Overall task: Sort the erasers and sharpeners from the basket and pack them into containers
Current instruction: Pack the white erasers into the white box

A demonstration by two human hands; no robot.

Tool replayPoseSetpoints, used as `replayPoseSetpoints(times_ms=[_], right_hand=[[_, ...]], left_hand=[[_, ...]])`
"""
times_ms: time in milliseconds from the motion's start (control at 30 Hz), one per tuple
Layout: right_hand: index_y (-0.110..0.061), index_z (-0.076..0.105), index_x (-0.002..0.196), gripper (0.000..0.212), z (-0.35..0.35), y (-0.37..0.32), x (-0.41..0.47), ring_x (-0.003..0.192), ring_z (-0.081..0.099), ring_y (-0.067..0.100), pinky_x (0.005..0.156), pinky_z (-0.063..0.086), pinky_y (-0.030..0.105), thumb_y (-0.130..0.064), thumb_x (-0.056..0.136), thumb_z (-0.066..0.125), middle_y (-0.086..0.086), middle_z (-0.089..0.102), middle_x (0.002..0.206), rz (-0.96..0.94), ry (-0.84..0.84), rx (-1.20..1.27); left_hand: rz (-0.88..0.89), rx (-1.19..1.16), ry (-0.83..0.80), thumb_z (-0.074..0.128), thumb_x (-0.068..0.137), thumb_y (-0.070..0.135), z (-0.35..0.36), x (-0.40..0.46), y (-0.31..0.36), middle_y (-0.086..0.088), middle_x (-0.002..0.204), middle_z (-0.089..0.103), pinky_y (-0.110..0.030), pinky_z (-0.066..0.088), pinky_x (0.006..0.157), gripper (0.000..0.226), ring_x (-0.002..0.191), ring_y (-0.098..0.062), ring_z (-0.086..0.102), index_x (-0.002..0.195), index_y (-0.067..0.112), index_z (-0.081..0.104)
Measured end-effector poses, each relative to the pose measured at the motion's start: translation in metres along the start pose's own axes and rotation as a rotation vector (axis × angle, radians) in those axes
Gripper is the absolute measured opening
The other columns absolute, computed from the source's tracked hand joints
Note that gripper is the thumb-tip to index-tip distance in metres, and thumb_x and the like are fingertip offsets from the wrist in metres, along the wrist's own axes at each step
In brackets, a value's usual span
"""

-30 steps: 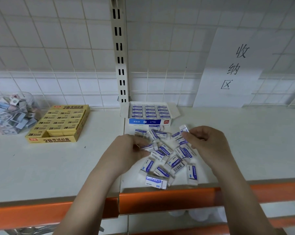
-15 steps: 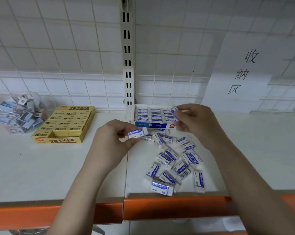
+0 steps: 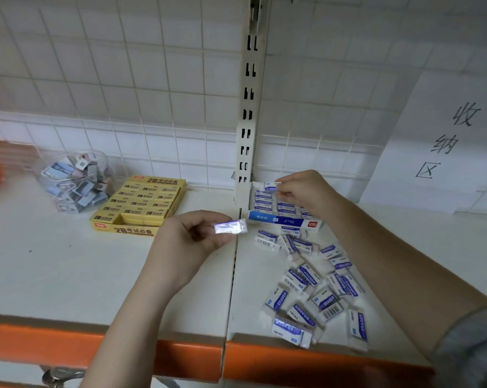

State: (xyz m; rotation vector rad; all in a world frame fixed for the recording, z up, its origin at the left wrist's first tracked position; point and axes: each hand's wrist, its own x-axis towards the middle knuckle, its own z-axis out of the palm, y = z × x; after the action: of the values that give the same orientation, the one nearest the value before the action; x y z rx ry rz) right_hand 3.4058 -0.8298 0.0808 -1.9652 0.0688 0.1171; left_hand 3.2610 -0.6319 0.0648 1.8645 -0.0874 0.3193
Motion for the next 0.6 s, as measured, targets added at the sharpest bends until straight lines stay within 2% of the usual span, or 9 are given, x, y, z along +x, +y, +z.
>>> replayPoseSetpoints(times_ms=[100,167,200,267,333,400,467,533,600], right_hand=[[0.011,0.059,0.114,0.028,0.007,0.0,0.01,0.101,0.064,0.03,0.092,0.052,0.037,0.007,0.086,0.056,0.026,0.06,0.119,0.053,0.006,0.081],[0.012,0.058,0.114,0.029,0.012,0.0,0.016,0.105,0.063,0.033,0.091,0.053,0.037,0.007,0.086,0.057,0.026,0.063,0.114,0.084,0.009,0.099],[0.013,0.058,0.113,0.028,0.015,0.0,0.018,0.101,0.065,0.031,0.091,0.053,0.037,0.006,0.085,0.059,0.024,0.065,0.106,0.108,0.013,0.114],[0.015,0.06,0.11,0.027,0.019,-0.001,0.021,0.089,0.068,0.025,0.089,0.054,0.034,0.005,0.084,0.062,0.019,0.067,0.089,0.162,0.038,0.143],[0.016,0.061,0.108,0.03,0.022,0.001,0.025,0.09,0.069,0.026,0.091,0.053,0.037,0.003,0.082,0.065,0.02,0.069,0.093,0.149,0.075,0.068],[0.014,0.063,0.107,0.032,0.023,0.003,0.027,0.096,0.068,0.028,0.092,0.052,0.042,-0.001,0.079,0.068,0.022,0.069,0.101,0.101,0.116,-0.037],[0.012,0.066,0.101,0.027,0.024,0.003,0.025,0.092,0.069,0.029,0.09,0.053,0.042,-0.003,0.079,0.068,0.023,0.069,0.098,0.074,0.122,-0.054],[0.009,0.068,0.088,0.016,0.024,0.004,0.023,0.089,0.07,0.031,0.088,0.054,0.043,-0.005,0.08,0.069,0.022,0.07,0.089,0.028,0.152,-0.094],[-0.002,0.067,0.078,0.009,0.022,0.005,0.015,0.078,0.071,0.025,0.083,0.057,0.037,-0.009,0.083,0.069,0.014,0.07,0.078,-0.012,0.185,-0.063]], left_hand=[[-0.035,-0.081,0.008,0.074,0.072,-0.004,-0.002,0.0,-0.003,0.007,0.065,0.067,-0.009,0.044,0.061,0.031,0.061,-0.001,0.055,0.075,0.027,0.072],[-0.077,-0.145,0.02,0.073,0.073,-0.003,-0.003,0.0,-0.002,0.005,0.065,0.067,-0.009,0.044,0.061,0.027,0.061,-0.002,0.056,0.075,0.024,0.072],[-0.104,-0.185,0.02,0.072,0.073,-0.003,-0.003,0.0,-0.002,0.006,0.066,0.068,-0.009,0.045,0.062,0.025,0.062,-0.001,0.058,0.077,0.022,0.072],[-0.168,-0.278,0.022,0.072,0.073,-0.002,-0.005,0.0,-0.003,0.006,0.072,0.071,-0.015,0.048,0.073,0.024,0.068,-0.003,0.062,0.077,0.022,0.073],[-0.219,-0.367,0.028,0.075,0.066,0.005,-0.007,0.001,-0.004,-0.001,0.083,0.071,-0.029,0.049,0.09,0.022,0.081,-0.013,0.063,0.077,0.024,0.076],[-0.237,-0.444,0.015,0.075,0.056,0.014,-0.009,0.001,-0.002,-0.011,0.089,0.066,-0.039,0.044,0.099,0.028,0.089,-0.023,0.059,0.081,0.026,0.076],[-0.249,-0.487,0.013,0.074,0.053,0.013,-0.008,0.002,-0.002,-0.011,0.085,0.064,-0.035,0.045,0.098,0.032,0.089,-0.022,0.059,0.084,0.022,0.075],[-0.287,-0.563,0.026,0.072,0.054,0.007,-0.006,0.006,-0.002,-0.007,0.076,0.068,-0.027,0.051,0.088,0.033,0.077,-0.014,0.065,0.086,0.013,0.071],[-0.335,-0.636,0.038,0.071,0.054,0.005,-0.005,0.014,-0.002,-0.006,0.074,0.07,-0.021,0.054,0.081,0.034,0.07,-0.009,0.067,0.087,0.005,0.067]])
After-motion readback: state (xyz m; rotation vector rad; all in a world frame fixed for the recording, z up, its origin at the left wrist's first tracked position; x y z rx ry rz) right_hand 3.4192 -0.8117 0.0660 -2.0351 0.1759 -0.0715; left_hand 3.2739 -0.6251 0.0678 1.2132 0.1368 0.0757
